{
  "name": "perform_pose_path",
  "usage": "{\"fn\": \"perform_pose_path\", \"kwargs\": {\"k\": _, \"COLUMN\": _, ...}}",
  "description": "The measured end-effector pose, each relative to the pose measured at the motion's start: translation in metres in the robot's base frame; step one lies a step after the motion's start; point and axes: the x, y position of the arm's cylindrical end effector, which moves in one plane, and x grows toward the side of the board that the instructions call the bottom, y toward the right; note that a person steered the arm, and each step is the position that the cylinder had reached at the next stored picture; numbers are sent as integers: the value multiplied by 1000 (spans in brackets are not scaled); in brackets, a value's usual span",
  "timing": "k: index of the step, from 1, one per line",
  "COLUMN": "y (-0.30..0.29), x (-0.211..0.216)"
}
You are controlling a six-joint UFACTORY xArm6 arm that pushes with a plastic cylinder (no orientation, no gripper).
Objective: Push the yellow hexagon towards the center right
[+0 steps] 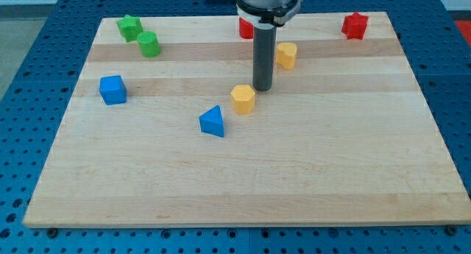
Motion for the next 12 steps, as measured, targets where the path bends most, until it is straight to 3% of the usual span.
{"fn": "perform_pose_path", "kwargs": {"k": 2, "y": -81, "x": 0}}
{"fn": "perform_pose_path", "kwargs": {"k": 3, "y": -95, "x": 24}}
{"fn": "perform_pose_path", "kwargs": {"k": 6, "y": -11, "x": 32}}
{"fn": "perform_pose_path", "kwargs": {"k": 8, "y": 15, "x": 80}}
{"fn": "perform_pose_path", "kwargs": {"k": 12, "y": 148, "x": 55}}
